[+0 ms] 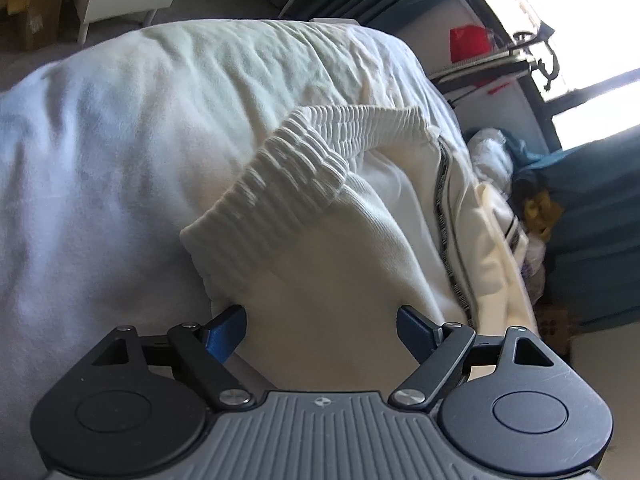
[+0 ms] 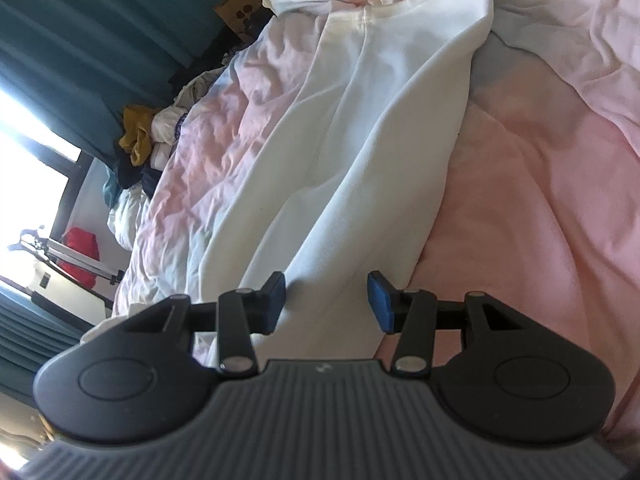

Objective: Fold clothes

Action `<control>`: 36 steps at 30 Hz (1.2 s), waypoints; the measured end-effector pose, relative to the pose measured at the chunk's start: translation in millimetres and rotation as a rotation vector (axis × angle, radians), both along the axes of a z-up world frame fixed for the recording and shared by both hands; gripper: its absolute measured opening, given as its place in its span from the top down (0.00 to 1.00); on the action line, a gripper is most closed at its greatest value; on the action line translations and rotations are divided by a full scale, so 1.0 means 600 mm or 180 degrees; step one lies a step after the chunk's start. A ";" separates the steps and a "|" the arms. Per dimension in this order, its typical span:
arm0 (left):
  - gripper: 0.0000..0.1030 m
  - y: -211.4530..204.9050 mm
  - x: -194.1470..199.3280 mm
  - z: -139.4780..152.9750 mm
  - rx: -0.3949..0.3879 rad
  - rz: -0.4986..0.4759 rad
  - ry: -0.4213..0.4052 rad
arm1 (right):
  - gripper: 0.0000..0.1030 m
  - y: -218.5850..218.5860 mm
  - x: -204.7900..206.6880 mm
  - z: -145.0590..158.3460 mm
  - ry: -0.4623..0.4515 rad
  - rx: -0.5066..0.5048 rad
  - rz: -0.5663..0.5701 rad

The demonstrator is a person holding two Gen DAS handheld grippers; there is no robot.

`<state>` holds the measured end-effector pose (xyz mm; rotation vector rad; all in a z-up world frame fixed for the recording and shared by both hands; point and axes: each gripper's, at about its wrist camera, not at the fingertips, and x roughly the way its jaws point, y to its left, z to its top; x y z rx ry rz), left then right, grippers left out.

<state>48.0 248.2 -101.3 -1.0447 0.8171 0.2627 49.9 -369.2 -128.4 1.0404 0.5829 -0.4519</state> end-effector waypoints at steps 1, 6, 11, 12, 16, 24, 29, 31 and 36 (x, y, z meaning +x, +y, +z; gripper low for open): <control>0.19 0.003 -0.002 -0.001 -0.0073 0.0034 -0.0045 | 0.52 -0.012 -0.002 0.003 -0.0024 0.0116 -0.0013; 0.20 0.012 -0.013 -0.004 -0.0265 0.0057 -0.0178 | 0.52 -0.105 -0.015 0.046 -0.0077 0.0206 -0.0149; 0.23 0.008 -0.012 0.002 -0.0584 -0.0025 -0.0382 | 0.53 -0.234 -0.017 0.058 0.0203 -0.0132 -0.0391; 0.23 0.006 -0.012 0.003 -0.0634 -0.0042 -0.0422 | 0.52 -0.258 -0.013 0.051 0.0284 -0.0139 -0.0423; 0.22 -0.004 0.002 0.000 -0.0641 -0.0167 -0.0470 | 0.52 -0.332 0.020 0.000 0.0592 -0.0092 -0.0430; 0.64 -0.025 0.053 -0.033 -0.0619 -0.0188 -0.0387 | 0.58 -0.386 0.094 -0.041 0.0669 -0.0276 -0.0399; 1.00 -0.014 0.060 -0.023 -0.0379 0.0041 -0.0500 | 0.93 -0.389 0.127 0.018 0.0477 -0.0544 -0.0439; 1.00 -0.002 0.056 0.002 -0.0304 0.0143 -0.0620 | 0.93 -0.387 0.148 0.052 0.0340 -0.0578 -0.0394; 1.00 0.016 0.045 0.063 -0.0172 -0.0033 -0.0741 | 0.94 -0.362 0.198 0.169 -0.0089 -0.0628 -0.0127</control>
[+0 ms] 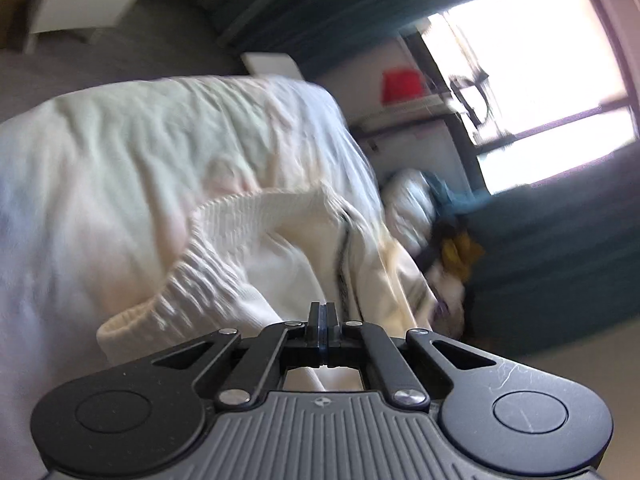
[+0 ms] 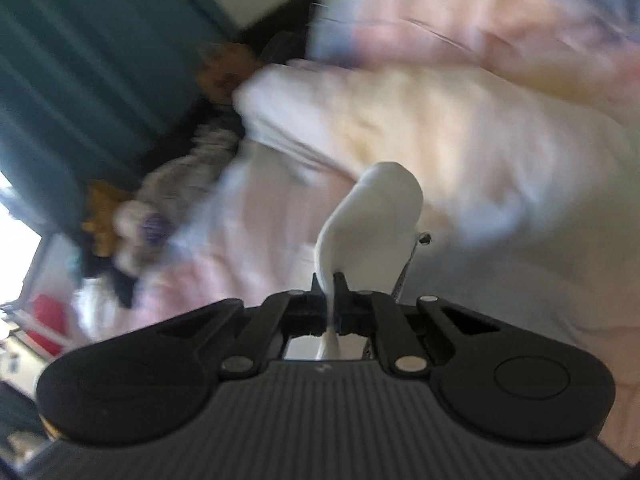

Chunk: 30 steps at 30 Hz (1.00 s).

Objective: Fold clothes

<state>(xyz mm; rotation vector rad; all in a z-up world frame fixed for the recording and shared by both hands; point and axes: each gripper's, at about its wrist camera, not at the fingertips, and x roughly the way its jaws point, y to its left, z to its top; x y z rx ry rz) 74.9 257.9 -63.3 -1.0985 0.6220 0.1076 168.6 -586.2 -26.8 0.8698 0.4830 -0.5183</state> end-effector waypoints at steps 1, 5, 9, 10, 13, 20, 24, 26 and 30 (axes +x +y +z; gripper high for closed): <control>1.00 -0.002 -0.010 0.004 0.0071 0.0028 0.0092 | 0.94 0.010 0.006 0.029 -0.0099 -0.0048 0.0073; 0.67 0.013 -0.065 -0.008 -0.0099 0.0077 0.0521 | 0.94 0.033 -0.006 0.121 -0.0498 -0.0249 0.0219; 0.29 0.017 -0.095 -0.036 -0.0294 -0.0185 0.0890 | 0.94 0.022 -0.039 0.127 -0.0492 -0.0307 0.0128; 0.26 0.017 -0.097 -0.046 -0.0353 -0.0231 0.0982 | 0.94 0.015 -0.052 0.117 -0.0442 -0.0286 0.0089; 0.25 0.015 -0.087 -0.084 -0.0481 -0.0146 0.1218 | 0.94 -0.005 -0.093 0.071 -0.0264 -0.0205 -0.0049; 0.81 0.013 -0.039 -0.109 -0.0530 0.0023 0.1109 | 0.94 -0.047 -0.149 -0.045 0.0205 0.0053 -0.0259; 0.91 0.021 -0.026 -0.076 -0.0542 0.0058 0.0899 | 0.94 -0.038 -0.116 -0.054 0.0269 0.0140 -0.0346; 0.93 0.024 -0.021 -0.040 -0.0529 0.0067 0.0695 | 0.94 -0.021 -0.075 -0.024 0.0173 0.0074 -0.0262; 0.94 0.024 -0.008 0.044 -0.0403 0.0021 0.0175 | 0.94 -0.003 -0.027 0.083 -0.0403 -0.0074 -0.0068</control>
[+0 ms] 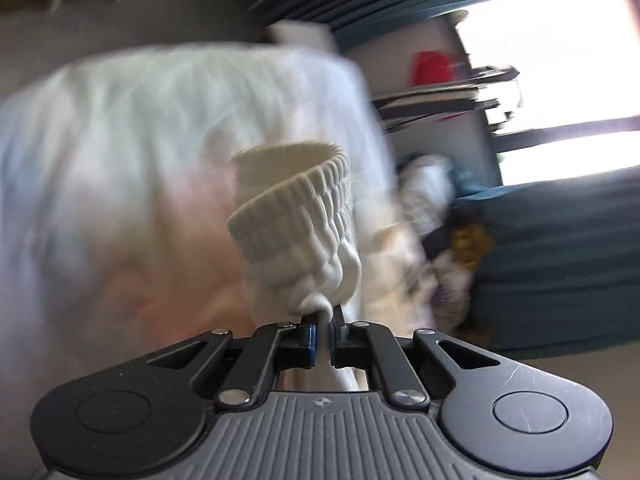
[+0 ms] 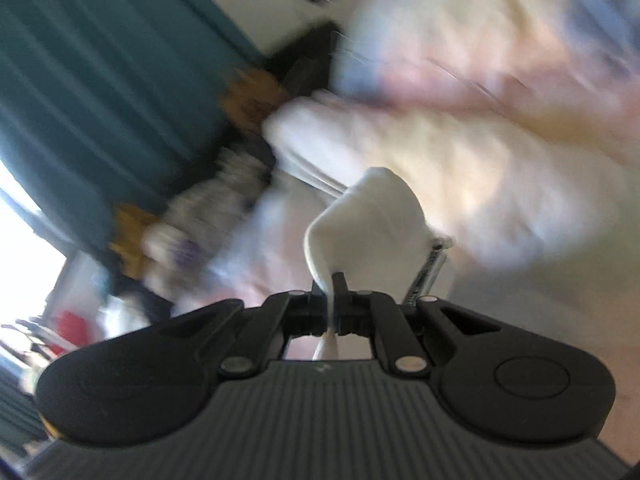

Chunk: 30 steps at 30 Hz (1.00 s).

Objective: Fold clothes

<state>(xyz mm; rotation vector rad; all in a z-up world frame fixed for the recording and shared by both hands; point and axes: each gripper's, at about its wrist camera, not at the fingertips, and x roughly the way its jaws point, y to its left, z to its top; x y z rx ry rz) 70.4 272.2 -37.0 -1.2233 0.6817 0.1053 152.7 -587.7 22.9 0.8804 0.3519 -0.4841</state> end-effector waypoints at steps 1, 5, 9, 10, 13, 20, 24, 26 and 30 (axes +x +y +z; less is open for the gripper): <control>0.94 0.001 -0.002 0.013 -0.0014 -0.0013 -0.0126 | 0.94 0.002 -0.004 0.030 -0.0212 -0.0030 0.0035; 0.95 0.011 -0.022 0.022 -0.0051 -0.0073 -0.0513 | 0.94 -0.011 -0.083 0.079 -0.0933 -0.0180 0.0046; 0.95 0.043 -0.095 -0.024 0.0018 -0.0173 -0.0321 | 0.94 -0.027 -0.182 -0.024 -0.0511 -0.0215 -0.0049; 0.95 0.049 -0.105 -0.046 0.0003 -0.0198 -0.0136 | 0.94 -0.028 -0.197 -0.065 -0.0226 -0.0182 -0.0052; 0.95 0.062 -0.129 -0.107 -0.0054 -0.0203 0.0428 | 0.94 -0.041 -0.237 -0.205 0.0578 0.0343 -0.0089; 0.87 0.073 -0.138 -0.135 -0.0156 -0.0316 0.0699 | 0.92 -0.035 -0.279 -0.301 0.1031 0.0585 -0.0191; 0.68 0.068 -0.145 -0.103 0.0045 -0.0445 0.0670 | 0.89 -0.018 -0.270 -0.254 0.1191 0.0446 -0.0163; 0.58 0.063 -0.158 -0.080 0.0380 -0.0537 0.0516 | 0.70 -0.007 -0.270 -0.225 0.1427 0.0270 -0.0193; 0.40 0.014 -0.193 0.003 0.1246 -0.0751 0.0132 | 0.46 0.020 -0.293 -0.162 0.1372 0.0015 -0.0232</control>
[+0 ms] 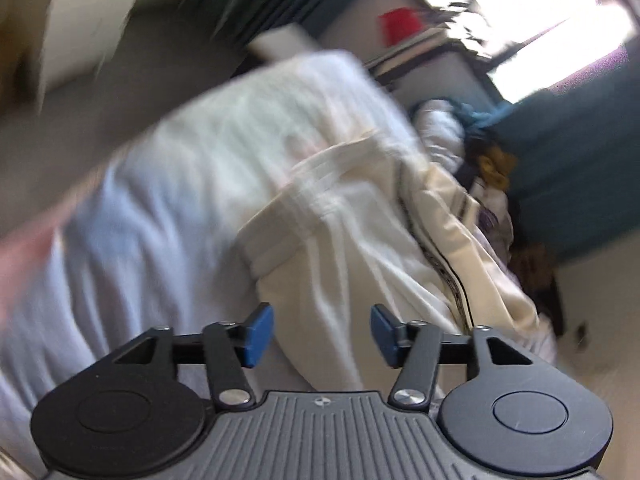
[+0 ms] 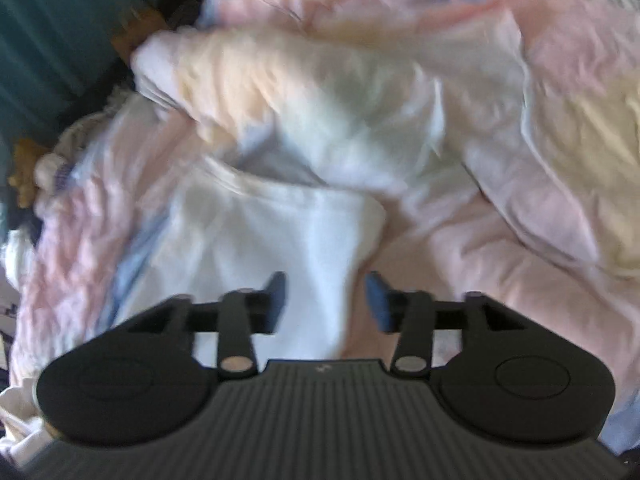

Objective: Fold clothes

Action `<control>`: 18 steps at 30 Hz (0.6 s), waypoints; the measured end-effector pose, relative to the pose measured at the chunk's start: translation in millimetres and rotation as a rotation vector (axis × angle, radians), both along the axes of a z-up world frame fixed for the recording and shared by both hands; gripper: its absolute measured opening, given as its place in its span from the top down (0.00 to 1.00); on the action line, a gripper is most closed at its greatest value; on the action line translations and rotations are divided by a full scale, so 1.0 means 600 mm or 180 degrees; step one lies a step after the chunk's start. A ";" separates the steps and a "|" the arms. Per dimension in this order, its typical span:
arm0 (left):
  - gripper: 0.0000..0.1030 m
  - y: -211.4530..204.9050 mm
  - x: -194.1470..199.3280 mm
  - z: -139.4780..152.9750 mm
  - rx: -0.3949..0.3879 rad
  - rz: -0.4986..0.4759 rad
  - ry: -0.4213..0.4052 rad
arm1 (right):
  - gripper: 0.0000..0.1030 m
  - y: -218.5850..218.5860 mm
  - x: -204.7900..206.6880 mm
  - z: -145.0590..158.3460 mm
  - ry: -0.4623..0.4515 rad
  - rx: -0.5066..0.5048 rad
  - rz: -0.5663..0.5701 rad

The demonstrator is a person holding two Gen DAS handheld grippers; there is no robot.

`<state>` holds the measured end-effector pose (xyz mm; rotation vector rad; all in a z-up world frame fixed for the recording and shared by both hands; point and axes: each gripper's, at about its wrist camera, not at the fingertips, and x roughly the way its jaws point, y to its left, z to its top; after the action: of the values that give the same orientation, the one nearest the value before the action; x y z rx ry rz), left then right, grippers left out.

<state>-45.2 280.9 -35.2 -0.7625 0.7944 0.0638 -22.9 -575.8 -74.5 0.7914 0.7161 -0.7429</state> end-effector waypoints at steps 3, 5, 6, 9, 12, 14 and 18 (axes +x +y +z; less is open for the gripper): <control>0.35 -0.048 -0.015 0.052 0.0395 -0.0209 -0.0249 | 0.40 0.056 0.011 0.054 -0.0114 -0.0252 0.0302; 0.32 -0.082 -0.018 0.080 0.0544 -0.0357 -0.0356 | 0.40 0.103 0.025 0.086 -0.0272 -0.0302 0.0513; 0.29 -0.103 -0.015 0.092 0.0599 -0.0425 -0.0406 | 0.40 0.130 0.033 0.100 -0.0356 -0.0301 0.0630; 0.25 -0.165 0.001 0.112 0.0752 -0.0624 -0.0505 | 0.40 0.216 0.061 0.130 -0.0566 -0.0281 0.1018; 0.25 -0.232 0.026 0.114 0.0858 -0.0822 -0.0583 | 0.40 0.306 0.090 0.144 -0.0712 -0.0293 0.1420; 0.25 -0.274 0.044 0.111 0.0914 -0.0931 -0.0624 | 0.40 0.365 0.106 0.142 -0.0774 -0.0349 0.1669; 0.24 -0.349 0.085 0.091 0.0952 -0.1103 -0.0690 | 0.40 0.452 0.129 0.113 -0.0866 -0.0377 0.2000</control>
<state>5.7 71.3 19.6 -0.3349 0.6806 -0.2045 54.4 -304.9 -6.5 0.5007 0.6177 -0.1032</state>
